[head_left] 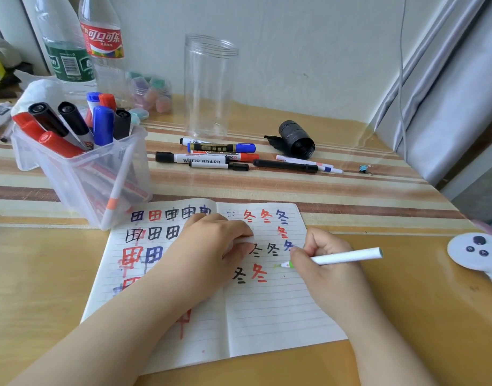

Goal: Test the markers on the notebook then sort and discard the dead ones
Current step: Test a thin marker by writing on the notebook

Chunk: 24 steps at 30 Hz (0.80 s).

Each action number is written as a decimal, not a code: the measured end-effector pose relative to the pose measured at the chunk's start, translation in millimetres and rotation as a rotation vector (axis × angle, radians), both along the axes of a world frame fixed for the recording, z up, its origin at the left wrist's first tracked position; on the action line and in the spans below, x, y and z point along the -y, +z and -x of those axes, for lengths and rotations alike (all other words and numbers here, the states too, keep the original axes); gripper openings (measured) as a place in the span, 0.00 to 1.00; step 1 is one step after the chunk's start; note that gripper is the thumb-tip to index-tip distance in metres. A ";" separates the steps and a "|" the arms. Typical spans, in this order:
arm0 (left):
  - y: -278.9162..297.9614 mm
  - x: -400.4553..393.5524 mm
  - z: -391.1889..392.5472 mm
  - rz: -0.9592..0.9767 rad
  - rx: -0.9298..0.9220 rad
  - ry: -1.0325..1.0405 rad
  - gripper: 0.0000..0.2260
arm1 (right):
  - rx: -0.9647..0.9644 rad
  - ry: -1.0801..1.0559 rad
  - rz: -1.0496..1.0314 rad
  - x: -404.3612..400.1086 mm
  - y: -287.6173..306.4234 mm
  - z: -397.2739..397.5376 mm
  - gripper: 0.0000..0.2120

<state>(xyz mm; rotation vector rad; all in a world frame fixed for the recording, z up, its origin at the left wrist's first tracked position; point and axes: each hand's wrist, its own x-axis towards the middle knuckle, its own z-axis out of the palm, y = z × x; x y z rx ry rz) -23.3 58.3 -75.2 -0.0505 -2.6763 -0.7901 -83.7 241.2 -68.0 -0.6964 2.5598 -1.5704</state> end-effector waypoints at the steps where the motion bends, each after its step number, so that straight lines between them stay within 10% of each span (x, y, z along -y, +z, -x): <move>1: -0.2 0.2 0.3 -0.002 0.001 -0.001 0.09 | -0.003 -0.006 0.001 -0.2 0.3 0.2 0.20; 24: 2.5 -0.9 -1.0 0.016 0.015 0.015 0.12 | 0.044 0.021 -0.005 -2.6 2.7 -2.8 0.18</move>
